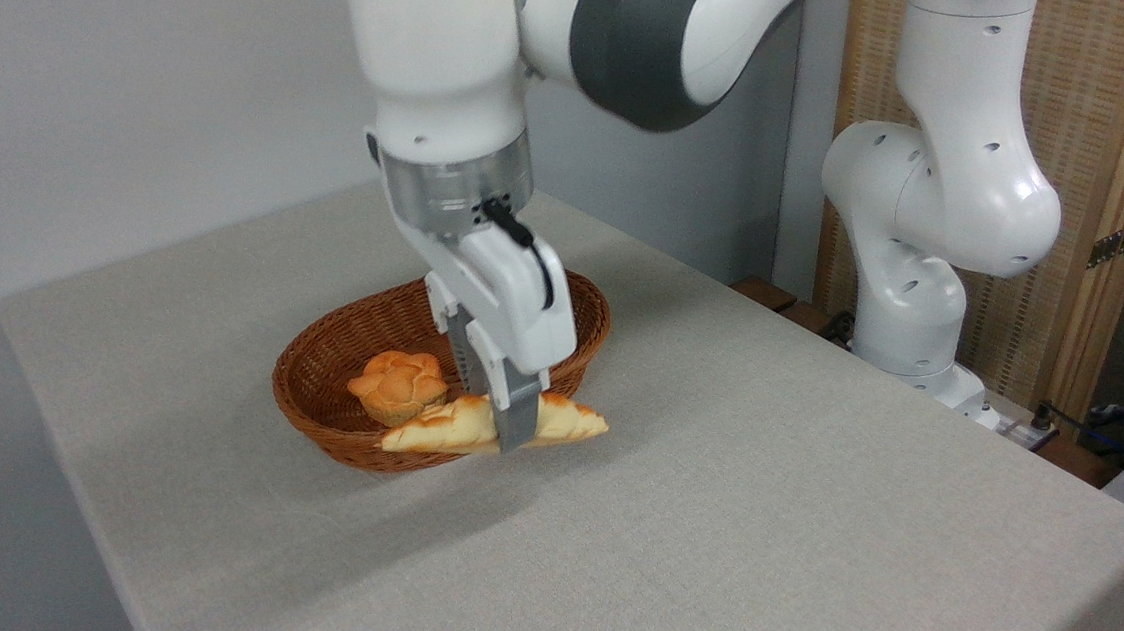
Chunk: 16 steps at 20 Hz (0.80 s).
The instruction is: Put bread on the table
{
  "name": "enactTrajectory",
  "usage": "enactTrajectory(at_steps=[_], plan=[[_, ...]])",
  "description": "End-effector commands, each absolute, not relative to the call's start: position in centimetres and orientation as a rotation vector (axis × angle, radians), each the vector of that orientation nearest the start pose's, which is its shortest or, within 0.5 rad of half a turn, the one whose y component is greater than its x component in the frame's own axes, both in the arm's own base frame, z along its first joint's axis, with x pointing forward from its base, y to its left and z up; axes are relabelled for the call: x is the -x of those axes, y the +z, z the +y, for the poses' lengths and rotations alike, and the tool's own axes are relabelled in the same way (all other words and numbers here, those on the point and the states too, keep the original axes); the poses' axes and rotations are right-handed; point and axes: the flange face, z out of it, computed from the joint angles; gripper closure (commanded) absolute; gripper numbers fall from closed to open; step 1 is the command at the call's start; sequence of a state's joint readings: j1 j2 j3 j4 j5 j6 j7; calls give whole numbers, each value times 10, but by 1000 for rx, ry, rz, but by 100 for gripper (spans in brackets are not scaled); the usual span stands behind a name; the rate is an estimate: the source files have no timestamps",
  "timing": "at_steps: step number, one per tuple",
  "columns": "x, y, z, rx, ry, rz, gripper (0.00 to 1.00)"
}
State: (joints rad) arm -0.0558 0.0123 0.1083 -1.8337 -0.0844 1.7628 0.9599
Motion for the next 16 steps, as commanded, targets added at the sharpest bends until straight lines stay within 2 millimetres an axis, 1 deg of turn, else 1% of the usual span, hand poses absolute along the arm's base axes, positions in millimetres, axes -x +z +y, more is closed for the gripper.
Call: enactTrajectory(at_steps=[1, 13, 14, 16], plan=[[-560, 507, 18, 2934, 38, 1408, 0], [-560, 507, 18, 2930, 31, 1411, 0], [-560, 507, 18, 2927, 30, 1413, 0], [-559, 515, 18, 2928, 10, 1398, 0]])
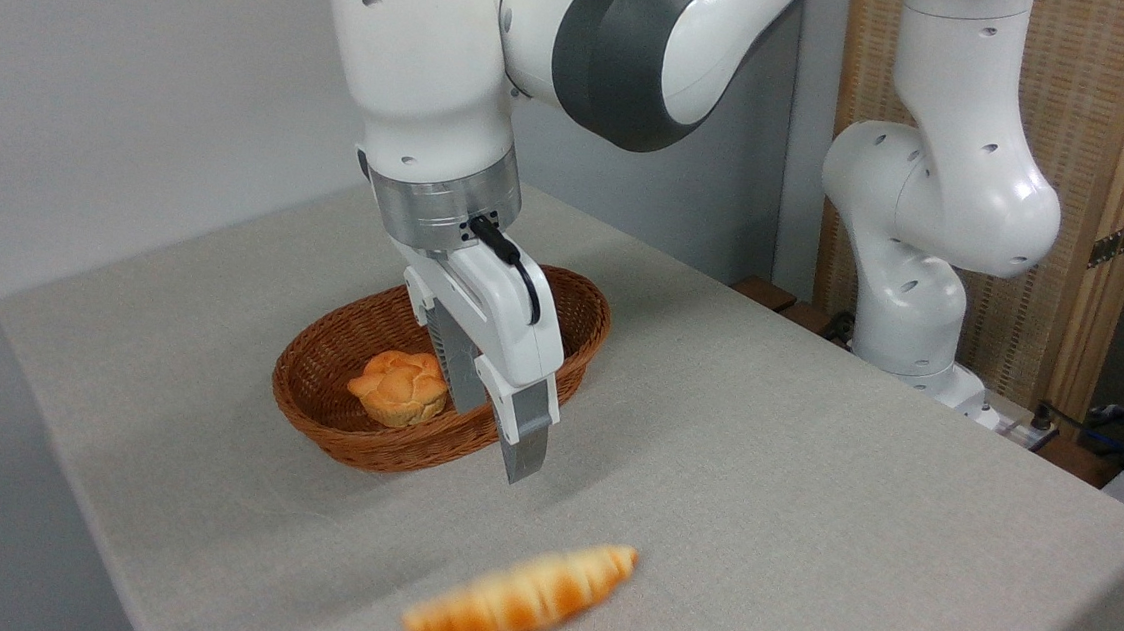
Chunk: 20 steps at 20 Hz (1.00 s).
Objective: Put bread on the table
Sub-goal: 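Release the roll onto the table and raise the gripper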
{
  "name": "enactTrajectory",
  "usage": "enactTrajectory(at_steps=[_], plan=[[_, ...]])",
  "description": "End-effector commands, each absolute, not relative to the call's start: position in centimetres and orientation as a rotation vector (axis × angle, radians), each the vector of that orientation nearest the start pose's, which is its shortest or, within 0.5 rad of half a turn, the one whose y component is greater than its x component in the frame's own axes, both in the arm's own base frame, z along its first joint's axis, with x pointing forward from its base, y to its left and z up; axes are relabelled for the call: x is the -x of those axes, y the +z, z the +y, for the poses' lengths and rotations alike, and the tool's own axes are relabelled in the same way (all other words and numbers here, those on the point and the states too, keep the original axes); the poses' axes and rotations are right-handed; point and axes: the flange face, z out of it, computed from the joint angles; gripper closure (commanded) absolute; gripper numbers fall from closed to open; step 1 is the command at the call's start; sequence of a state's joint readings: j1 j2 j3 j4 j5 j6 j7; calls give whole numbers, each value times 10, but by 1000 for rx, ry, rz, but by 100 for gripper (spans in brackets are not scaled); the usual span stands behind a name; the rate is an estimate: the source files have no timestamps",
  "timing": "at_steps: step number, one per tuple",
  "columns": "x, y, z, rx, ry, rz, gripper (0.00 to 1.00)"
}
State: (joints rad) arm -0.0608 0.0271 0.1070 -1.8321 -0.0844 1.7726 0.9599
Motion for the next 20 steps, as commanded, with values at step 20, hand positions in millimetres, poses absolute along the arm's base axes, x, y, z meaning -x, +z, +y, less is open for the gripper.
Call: enactTrajectory(at_steps=[20], plan=[[-543, 615, -72, 2948, -59, 1137, 0]])
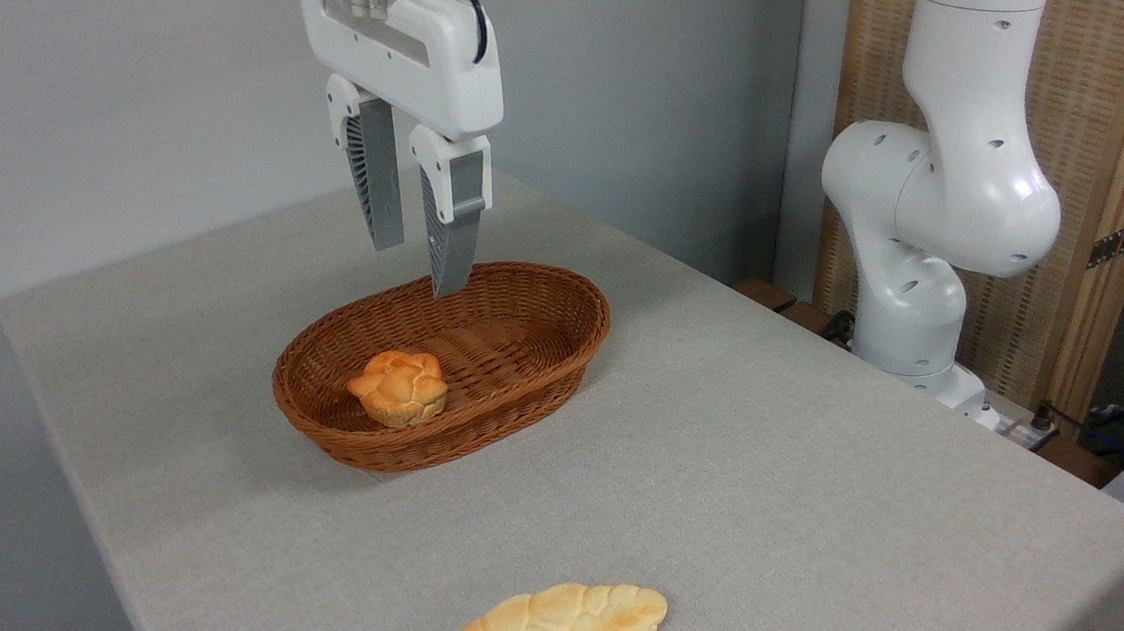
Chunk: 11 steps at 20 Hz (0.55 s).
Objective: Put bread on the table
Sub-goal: 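Release the roll onto the table and raise the gripper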
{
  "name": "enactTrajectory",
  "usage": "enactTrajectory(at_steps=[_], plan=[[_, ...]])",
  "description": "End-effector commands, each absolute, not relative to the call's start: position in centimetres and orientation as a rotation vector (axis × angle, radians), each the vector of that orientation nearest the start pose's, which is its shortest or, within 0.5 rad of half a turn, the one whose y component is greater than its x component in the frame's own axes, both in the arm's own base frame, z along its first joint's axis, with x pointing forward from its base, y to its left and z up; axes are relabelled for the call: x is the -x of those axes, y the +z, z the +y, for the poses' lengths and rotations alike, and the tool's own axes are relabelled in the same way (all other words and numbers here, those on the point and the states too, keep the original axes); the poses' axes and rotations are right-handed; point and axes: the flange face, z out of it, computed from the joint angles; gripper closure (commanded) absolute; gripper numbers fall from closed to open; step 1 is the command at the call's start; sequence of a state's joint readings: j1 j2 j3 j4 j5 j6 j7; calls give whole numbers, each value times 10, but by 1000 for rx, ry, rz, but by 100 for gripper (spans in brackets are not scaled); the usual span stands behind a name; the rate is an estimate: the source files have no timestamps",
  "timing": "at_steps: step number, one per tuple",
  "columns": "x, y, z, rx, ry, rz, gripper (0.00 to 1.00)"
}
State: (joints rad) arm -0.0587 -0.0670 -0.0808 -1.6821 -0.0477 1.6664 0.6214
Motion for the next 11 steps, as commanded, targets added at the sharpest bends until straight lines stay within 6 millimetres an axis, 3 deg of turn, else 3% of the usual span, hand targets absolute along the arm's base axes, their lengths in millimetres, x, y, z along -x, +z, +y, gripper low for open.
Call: enactTrajectory(at_steps=[1, 4, 11], plan=[[-544, 614, -68, 2950, -54, 1130, 0], [-555, 612, -66, 2958, -54, 1120, 0], [-555, 612, -64, 2958, -54, 1122, 0]])
